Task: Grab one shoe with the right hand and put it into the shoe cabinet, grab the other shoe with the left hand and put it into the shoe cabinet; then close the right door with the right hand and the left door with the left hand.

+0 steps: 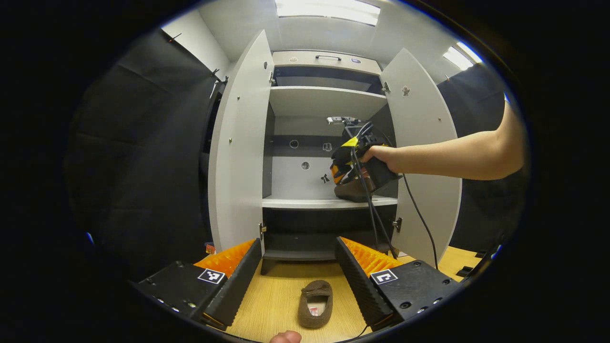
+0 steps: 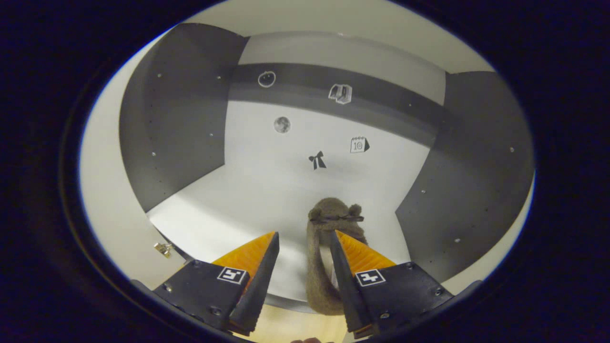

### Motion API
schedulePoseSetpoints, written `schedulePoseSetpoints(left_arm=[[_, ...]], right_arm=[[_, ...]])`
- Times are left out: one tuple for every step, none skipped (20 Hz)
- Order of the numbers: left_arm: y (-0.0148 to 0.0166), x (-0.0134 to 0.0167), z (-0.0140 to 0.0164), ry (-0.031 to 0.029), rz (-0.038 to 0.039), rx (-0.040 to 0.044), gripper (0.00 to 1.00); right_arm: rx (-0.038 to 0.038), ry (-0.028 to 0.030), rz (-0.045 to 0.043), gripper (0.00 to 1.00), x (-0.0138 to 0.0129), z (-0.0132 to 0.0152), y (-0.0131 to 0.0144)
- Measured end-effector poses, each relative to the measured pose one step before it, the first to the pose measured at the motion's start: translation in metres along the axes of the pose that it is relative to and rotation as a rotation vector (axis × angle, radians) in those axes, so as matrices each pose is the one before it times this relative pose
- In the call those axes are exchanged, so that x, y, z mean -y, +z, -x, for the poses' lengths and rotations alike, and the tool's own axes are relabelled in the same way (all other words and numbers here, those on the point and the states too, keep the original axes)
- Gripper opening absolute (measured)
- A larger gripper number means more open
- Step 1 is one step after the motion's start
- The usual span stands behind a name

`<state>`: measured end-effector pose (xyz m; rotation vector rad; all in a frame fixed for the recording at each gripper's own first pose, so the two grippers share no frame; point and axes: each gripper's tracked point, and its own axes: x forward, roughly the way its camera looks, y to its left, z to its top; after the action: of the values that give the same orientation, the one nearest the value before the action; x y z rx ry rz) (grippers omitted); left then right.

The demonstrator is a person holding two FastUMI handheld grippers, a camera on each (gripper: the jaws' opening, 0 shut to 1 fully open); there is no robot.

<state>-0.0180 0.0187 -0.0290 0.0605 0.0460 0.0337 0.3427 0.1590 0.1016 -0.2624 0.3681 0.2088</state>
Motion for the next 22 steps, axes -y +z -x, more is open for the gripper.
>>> schedulePoseSetpoints(left_arm=[[0.00036, 0.00005, 0.00048, -0.00283, -0.00049, 0.00462, 0.95], [0.00097, 0.00006, 0.00073, -0.00019, 0.00224, 0.00488, 0.95], [-0.00024, -0.00002, -0.00122, -0.00247, 0.00392, 0.00077, 0.95], [-0.00146, 0.00054, -0.00028, -0.00433, 0.00402, -0.00442, 0.95], [-0.00178, 0.00133, 0.00069, -0.00713, 0.00206, -0.0057, 0.95], [-0.00035, 0.00039, -0.00021, -0.00305, -0.00289, -0.00478, 0.95], [0.00057, -0.00118, -0.00045, 0.00091, -0.00633, 0.00089, 0.95], [0.00113, -0.00004, -0.00057, -0.00132, -0.00475, 0.00354, 0.95], [0.00029, 0.00015, -0.00129, -0.00486, -0.00272, 0.00251, 0.95], [0.00108, 0.00052, -0.0015, -0.0056, -0.00322, 0.00238, 0.95], [0.00002, -0.00015, -0.00126, -0.00325, -0.00352, -0.00091, 0.95], [-0.00046, 0.00066, -0.00066, -0.00313, -0.00252, -0.00317, 0.95], [-0.00031, 0.00126, -0.00111, -0.00275, -0.00071, -0.00209, 0.95], [-0.00022, 0.00155, -0.0002, -0.00451, -0.00009, -0.00159, 0.95], [-0.00085, 0.00148, -0.00098, -0.0032, -0.00046, -0.00178, 0.95], [-0.00133, 0.00168, 0.00001, -0.00061, -0.00008, -0.00248, 0.95], [-0.00186, 0.00267, -0.00044, -0.00272, 0.00221, -0.00339, 0.95], [-0.00207, 0.00319, -0.00002, -0.0064, 0.00373, -0.00507, 0.95], [-0.00173, 0.00433, 0.0011, -0.0076, 0.00359, -0.00468, 0.95], [-0.0033, 0.00324, 0.0005, -0.00849, 0.00003, -0.01048, 0.95], [-0.00347, 0.00217, 0.00008, -0.00368, -0.00226, -0.01033, 0.95], [-0.00307, 0.00117, -0.00004, 0.00096, -0.00131, -0.00853, 0.95]], right_arm=[[0.03932, 0.01328, -0.00742, 0.69, -0.00179, 0.02137, 0.00516], [0.03784, 0.01399, -0.00418, 0.69, -0.00093, 0.01939, 0.00461], [0.04311, 0.01595, -0.00382, 0.69, -0.00165, 0.01981, 0.00202], [0.04183, 0.00791, -0.00454, 0.69, -0.00206, 0.01997, -0.00125], [0.04177, 0.00632, -0.00323, 0.76, -0.0021, 0.02213, -0.00212], [0.04033, -0.00328, -0.00098, 0.7, -0.00082, 0.02216, -0.00587], [0.04372, -0.00984, -0.00745, 0.72, -0.00072, 0.02344, -0.00716], [0.03325, -0.00834, -0.01188, 0.72, -0.00085, 0.01865, -0.00837], [0.02988, -0.00829, -0.01418, 0.72, -0.00037, 0.01998, -0.01129], [0.03301, -0.01373, -0.01461, 0.73, 0.00179, 0.01991, -0.01255], [0.02507, -0.01243, -0.00735, 0.74, 0.00223, 0.01431, -0.01055], [0.02051, -0.0151, 0.00171, 0.74, 0.00261, 0.01676, -0.01314], [0.01006, -0.01334, 0.00099, 0.75, 0.00188, 0.01854, -0.01631], [0.00927, -0.00249, -0.00745, 0.75, -0.00169, 0.01515, -0.01279], [0.00572, -0.01296, -0.00891, 0.75, 0.00049, 0.01639, -0.01519], [-0.0016, -0.02111, -0.00828, 0.75, 0.00316, 0.01501, -0.01614], [-0.012, -0.02152, -0.00763, 0.76, 0.00307, 0.01515, -0.01827], [-0.01157, -0.01723, -0.00678, 0.76, 0.00339, 0.01231, -0.01549], [-0.01358, -0.01755, -0.00566, 0.76, 0.0044, 0.00893, -0.01386], [-0.01616, -0.02342, -0.00932, 0.77, 0.0063, 0.00883, -0.01296], [-0.01315, -0.02139, -0.00457, 0.77, 0.00666, 0.00666, -0.00993], [-0.01423, -0.018, 0.0046, 0.77, 0.00551, 0.00468, -0.00691]])
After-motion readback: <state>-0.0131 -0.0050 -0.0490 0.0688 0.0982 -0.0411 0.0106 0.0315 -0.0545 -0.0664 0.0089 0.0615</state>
